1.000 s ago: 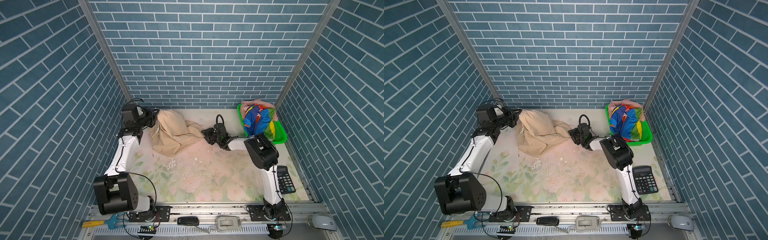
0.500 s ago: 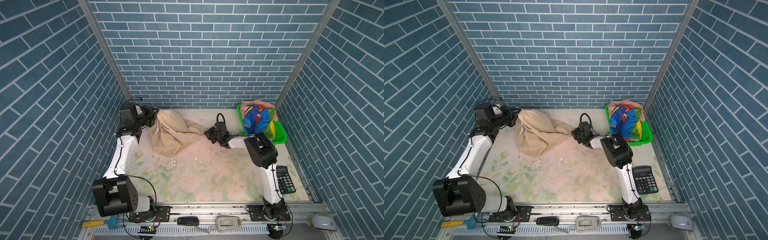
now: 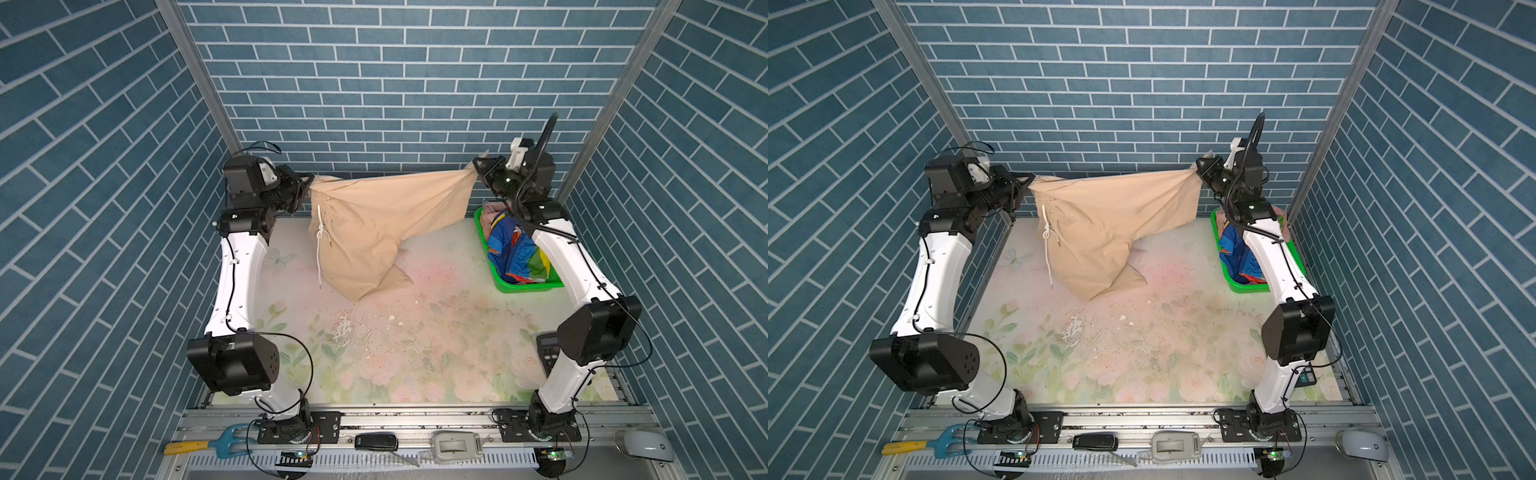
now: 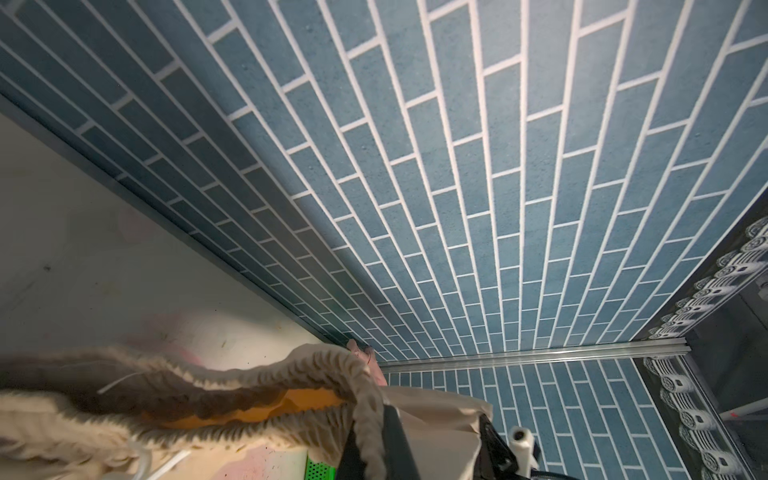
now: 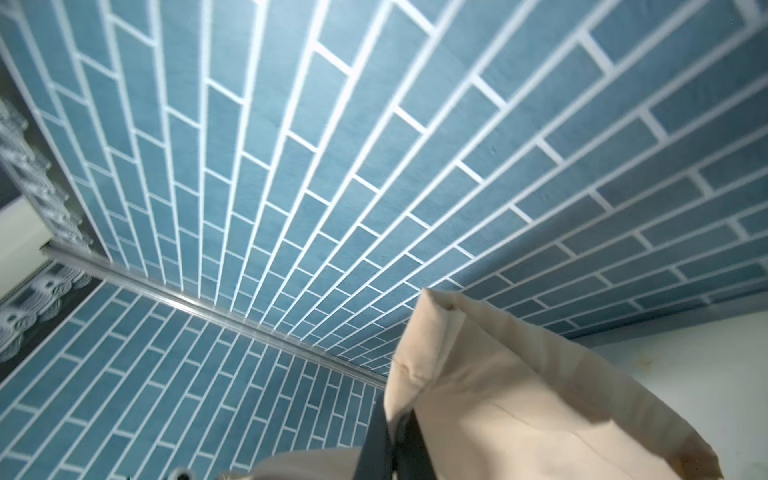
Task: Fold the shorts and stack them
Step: 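Lift the shorts high with both grippers, stretching waistband and hem apart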
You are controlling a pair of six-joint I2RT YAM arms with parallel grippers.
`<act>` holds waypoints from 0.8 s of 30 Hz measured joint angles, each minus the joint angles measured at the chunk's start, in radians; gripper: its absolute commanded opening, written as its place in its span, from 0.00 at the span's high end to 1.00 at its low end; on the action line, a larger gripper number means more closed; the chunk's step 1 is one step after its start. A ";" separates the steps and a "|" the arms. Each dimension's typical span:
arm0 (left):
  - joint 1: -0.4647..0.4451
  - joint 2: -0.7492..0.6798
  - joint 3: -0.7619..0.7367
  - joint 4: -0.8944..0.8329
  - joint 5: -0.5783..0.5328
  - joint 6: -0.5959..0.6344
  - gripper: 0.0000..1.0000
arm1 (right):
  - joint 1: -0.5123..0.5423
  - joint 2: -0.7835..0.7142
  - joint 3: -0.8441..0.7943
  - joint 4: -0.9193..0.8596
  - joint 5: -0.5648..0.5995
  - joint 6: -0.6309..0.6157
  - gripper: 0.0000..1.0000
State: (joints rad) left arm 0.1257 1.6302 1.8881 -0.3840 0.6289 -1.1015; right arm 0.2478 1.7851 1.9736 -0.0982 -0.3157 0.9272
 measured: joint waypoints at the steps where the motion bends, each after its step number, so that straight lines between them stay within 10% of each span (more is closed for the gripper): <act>1: -0.006 0.014 0.059 -0.026 -0.002 0.008 1.00 | -0.007 -0.008 0.049 -0.046 -0.005 -0.037 1.00; 9: -0.089 0.033 0.470 -0.158 -0.011 0.060 1.00 | -0.058 -0.150 0.185 -0.272 -0.010 -0.270 1.00; 24: -0.183 -0.132 0.584 -0.249 0.006 0.046 1.00 | -0.274 -0.242 0.518 -0.338 -0.217 -0.280 1.00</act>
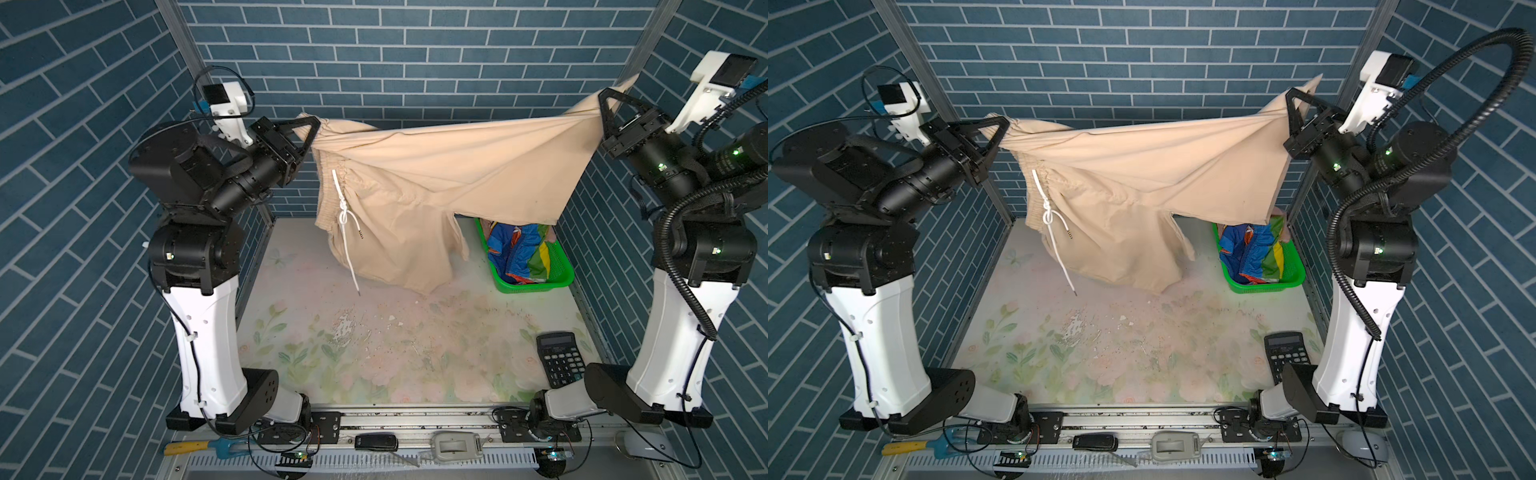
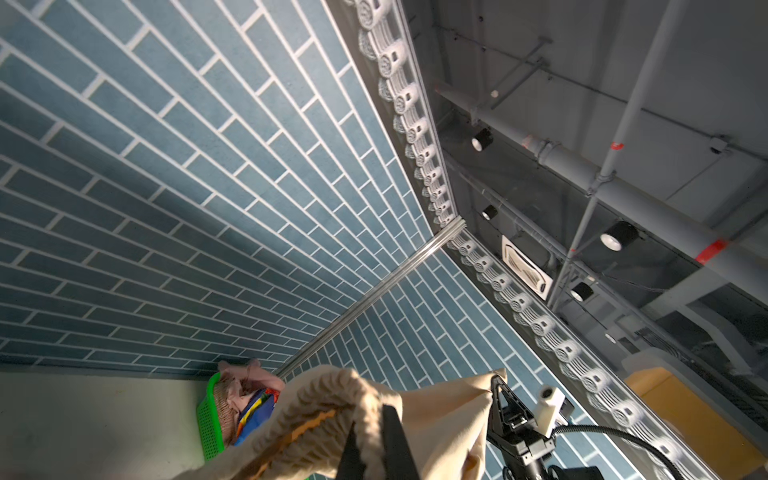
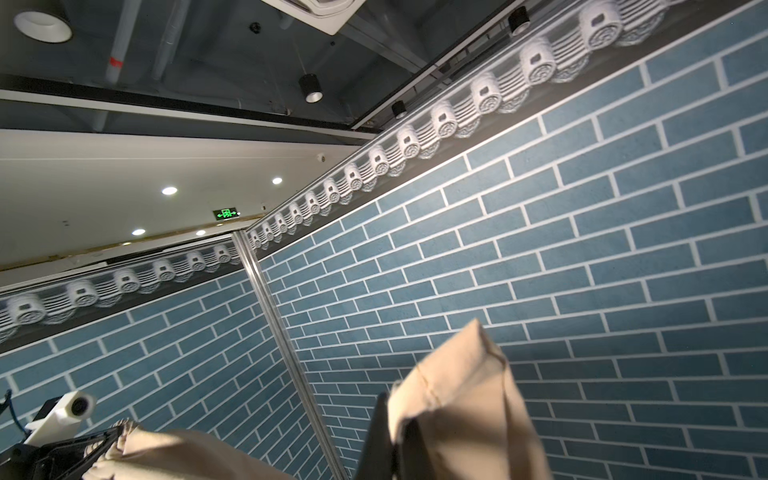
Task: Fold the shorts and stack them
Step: 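Lift the shorts high with both grippers, stretching waistband and hem apart, then lower the stretched shorts onto the table with both grippers, laying them flat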
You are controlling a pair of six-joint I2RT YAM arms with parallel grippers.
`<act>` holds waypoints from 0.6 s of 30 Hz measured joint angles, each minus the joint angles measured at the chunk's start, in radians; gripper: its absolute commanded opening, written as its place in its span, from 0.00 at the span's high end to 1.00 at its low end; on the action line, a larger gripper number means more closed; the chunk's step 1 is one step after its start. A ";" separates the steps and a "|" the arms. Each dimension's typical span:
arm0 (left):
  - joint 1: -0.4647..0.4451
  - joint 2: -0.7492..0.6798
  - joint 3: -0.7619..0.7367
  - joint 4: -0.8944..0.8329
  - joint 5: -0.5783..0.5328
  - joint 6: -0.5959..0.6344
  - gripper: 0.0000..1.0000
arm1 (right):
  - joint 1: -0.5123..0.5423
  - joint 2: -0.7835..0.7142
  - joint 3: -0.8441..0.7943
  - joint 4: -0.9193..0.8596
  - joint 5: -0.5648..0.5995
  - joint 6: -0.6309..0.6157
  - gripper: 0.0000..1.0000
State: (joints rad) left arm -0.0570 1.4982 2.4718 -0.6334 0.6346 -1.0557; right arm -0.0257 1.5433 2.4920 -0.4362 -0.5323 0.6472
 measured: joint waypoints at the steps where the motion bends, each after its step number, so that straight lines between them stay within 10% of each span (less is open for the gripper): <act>1: 0.018 0.008 -0.003 0.000 0.019 -0.003 1.00 | -0.002 0.037 0.040 -0.003 -0.025 0.008 1.00; 7: 0.077 0.025 -0.298 0.049 0.081 0.024 1.00 | 0.028 0.338 0.197 -0.066 -0.153 0.026 1.00; 18: 0.132 0.247 -0.880 0.101 0.013 0.122 1.00 | 0.170 0.864 0.129 -0.311 -0.055 -0.086 1.00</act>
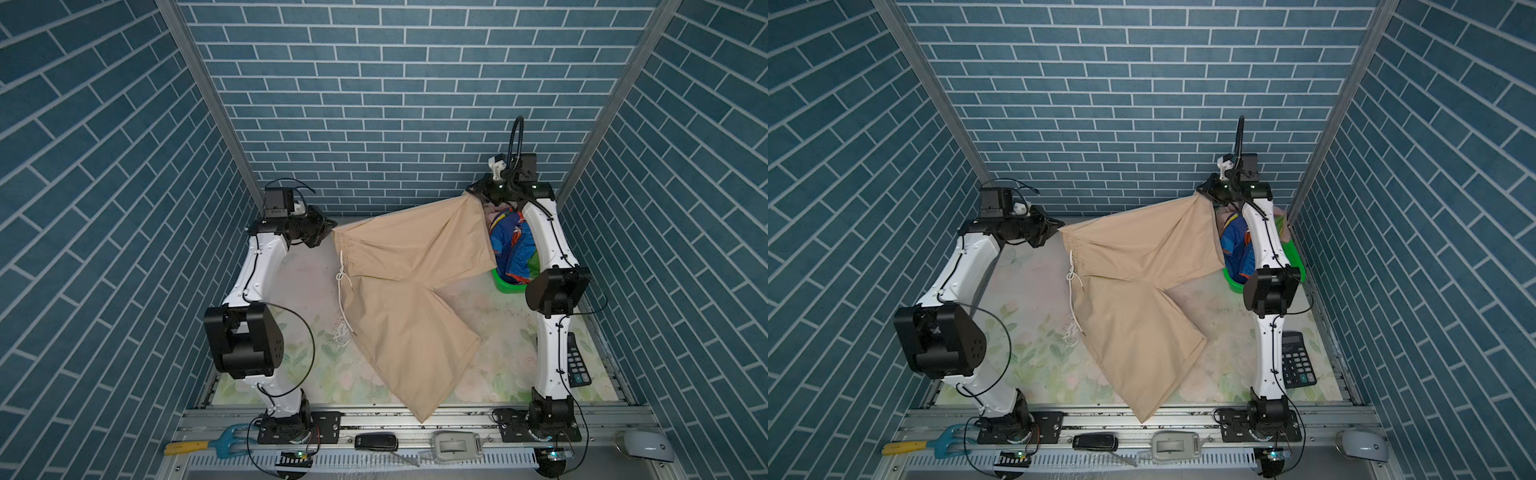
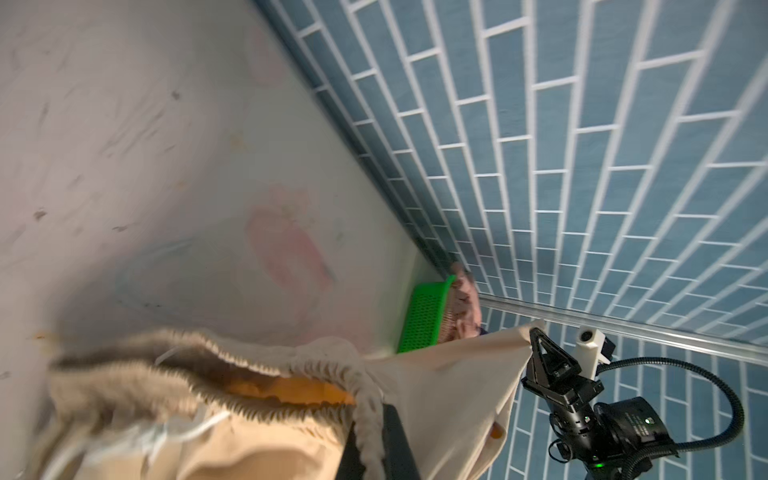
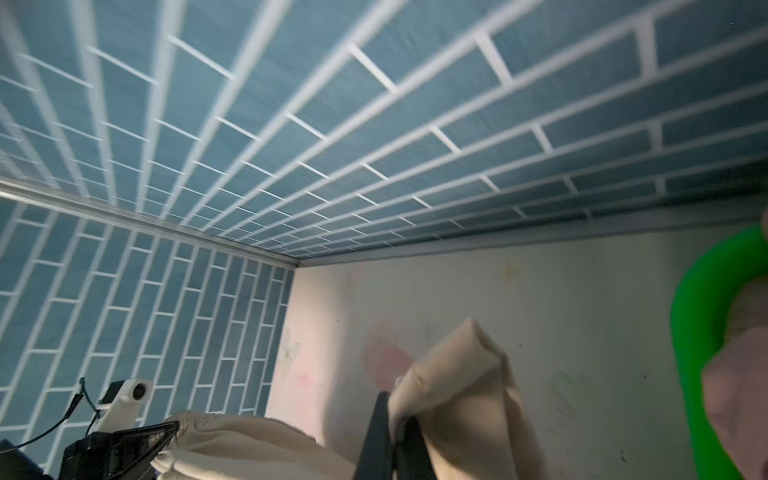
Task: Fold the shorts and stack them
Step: 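Lower the stretched shorts onto the table with both grippers, laying them flat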
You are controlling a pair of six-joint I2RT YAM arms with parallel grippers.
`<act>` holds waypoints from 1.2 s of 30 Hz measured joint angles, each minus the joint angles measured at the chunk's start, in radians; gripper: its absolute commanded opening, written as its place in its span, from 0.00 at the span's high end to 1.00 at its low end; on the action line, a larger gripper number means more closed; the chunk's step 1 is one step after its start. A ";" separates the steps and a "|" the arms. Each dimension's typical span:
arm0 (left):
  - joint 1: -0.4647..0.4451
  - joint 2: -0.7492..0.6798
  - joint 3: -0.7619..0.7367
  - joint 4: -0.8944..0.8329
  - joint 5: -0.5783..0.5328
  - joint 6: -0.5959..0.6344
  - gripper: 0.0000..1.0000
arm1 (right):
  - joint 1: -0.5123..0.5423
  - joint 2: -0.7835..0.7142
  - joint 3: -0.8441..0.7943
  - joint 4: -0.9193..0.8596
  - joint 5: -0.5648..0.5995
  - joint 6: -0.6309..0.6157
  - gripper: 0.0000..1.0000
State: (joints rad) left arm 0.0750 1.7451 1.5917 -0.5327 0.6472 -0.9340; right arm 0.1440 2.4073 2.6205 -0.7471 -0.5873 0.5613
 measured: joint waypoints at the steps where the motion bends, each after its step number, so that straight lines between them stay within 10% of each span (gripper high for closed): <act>1: 0.002 0.024 -0.005 0.007 -0.003 0.007 1.00 | 0.004 0.013 0.000 -0.010 0.012 -0.008 1.00; 14: 0.007 0.290 0.226 0.029 0.000 0.064 0.96 | 0.023 -0.158 -0.104 -0.025 0.062 -0.060 1.00; 25: 0.046 0.177 -0.126 0.113 0.012 0.075 0.93 | 0.163 -0.903 -1.217 0.242 0.192 -0.047 1.00; 36: 0.136 0.109 -0.385 0.129 -0.003 0.150 0.94 | 0.487 -1.149 -1.913 0.488 0.299 0.170 1.00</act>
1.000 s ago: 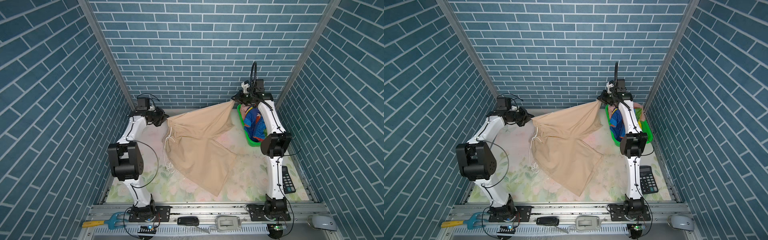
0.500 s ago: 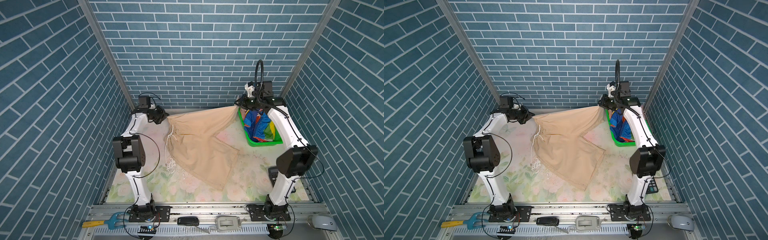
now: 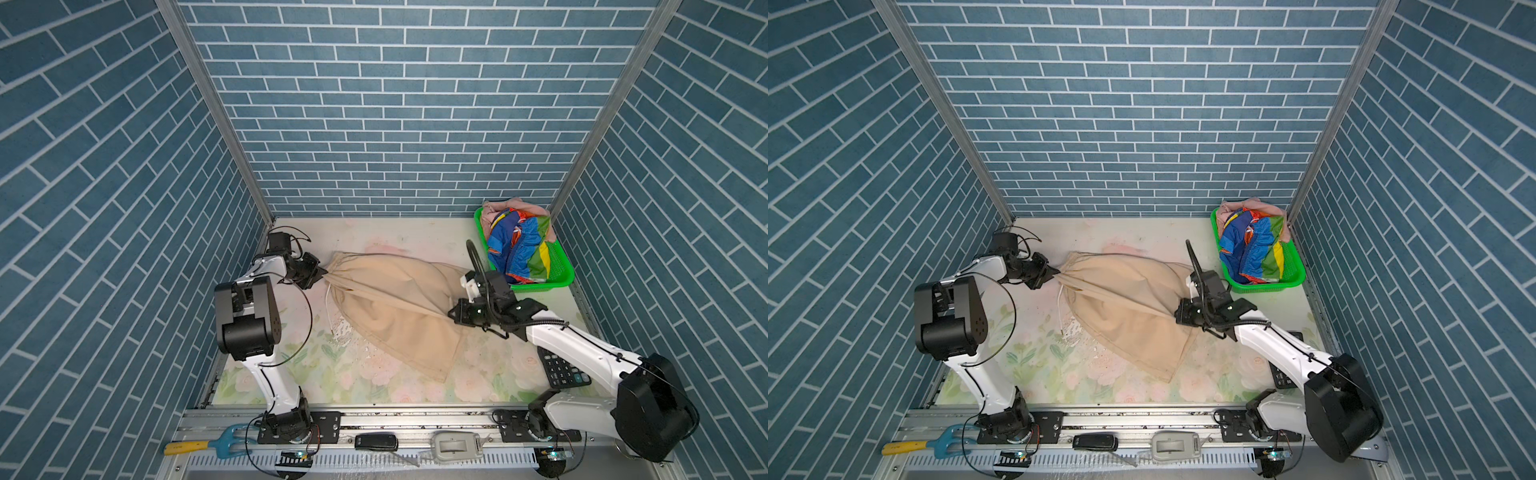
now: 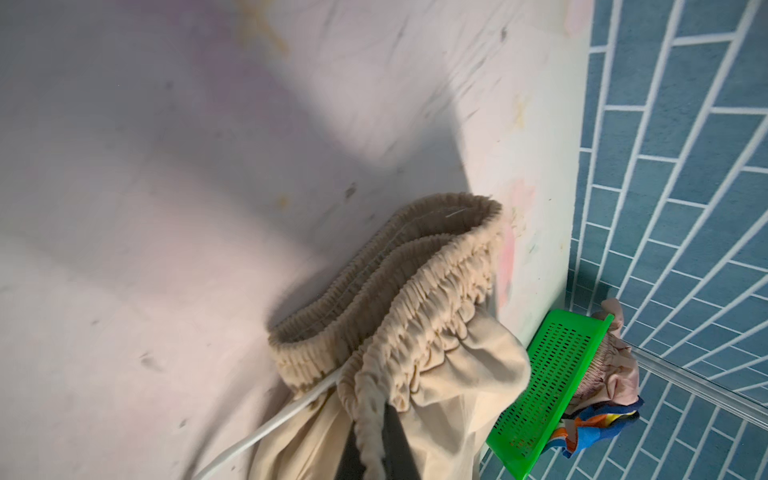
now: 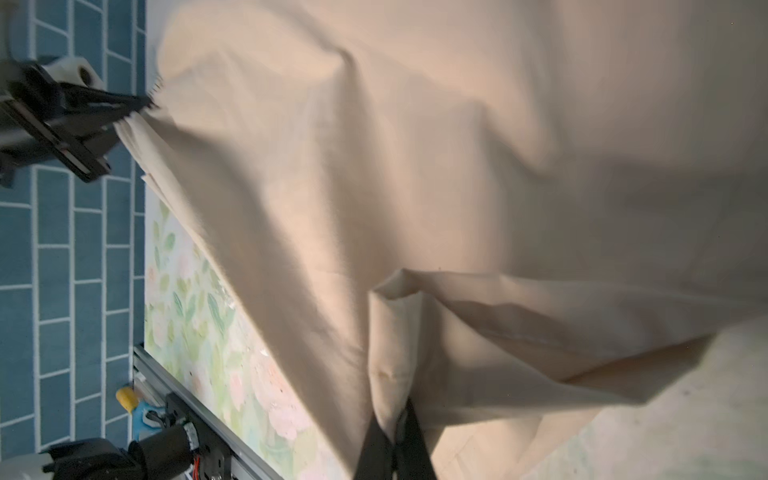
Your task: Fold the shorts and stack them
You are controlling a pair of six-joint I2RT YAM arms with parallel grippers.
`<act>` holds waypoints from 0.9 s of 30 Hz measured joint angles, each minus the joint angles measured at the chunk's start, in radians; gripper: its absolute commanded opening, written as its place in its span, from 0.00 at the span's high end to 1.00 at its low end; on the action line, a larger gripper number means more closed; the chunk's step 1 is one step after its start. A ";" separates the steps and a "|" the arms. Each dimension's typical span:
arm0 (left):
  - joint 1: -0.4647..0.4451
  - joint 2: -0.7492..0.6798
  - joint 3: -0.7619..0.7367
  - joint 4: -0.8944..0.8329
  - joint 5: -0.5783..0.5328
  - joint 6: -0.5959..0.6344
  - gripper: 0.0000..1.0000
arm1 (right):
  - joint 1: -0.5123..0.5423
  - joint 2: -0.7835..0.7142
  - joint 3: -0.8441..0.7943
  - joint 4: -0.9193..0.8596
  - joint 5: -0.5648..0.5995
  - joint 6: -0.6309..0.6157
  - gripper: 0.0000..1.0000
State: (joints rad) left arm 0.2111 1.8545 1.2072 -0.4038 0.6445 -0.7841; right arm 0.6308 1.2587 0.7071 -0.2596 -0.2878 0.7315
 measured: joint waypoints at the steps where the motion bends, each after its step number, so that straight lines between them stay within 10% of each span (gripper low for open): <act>1: 0.004 -0.006 -0.019 -0.002 -0.001 0.008 0.94 | 0.012 0.003 -0.021 0.016 0.006 0.010 1.00; 17: 0.017 -0.007 -0.162 0.063 -0.023 0.076 0.95 | 0.011 0.244 -0.089 0.205 0.011 0.045 1.00; 27: 0.022 -0.098 -0.319 0.152 -0.008 0.039 0.95 | -0.179 0.490 0.187 0.161 -0.023 -0.059 1.00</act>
State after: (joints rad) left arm 0.2333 1.7561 0.8879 -0.2520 0.6365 -0.7452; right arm 0.4522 1.7485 0.8936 -0.0986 -0.3107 0.6724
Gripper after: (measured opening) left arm 0.074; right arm 0.046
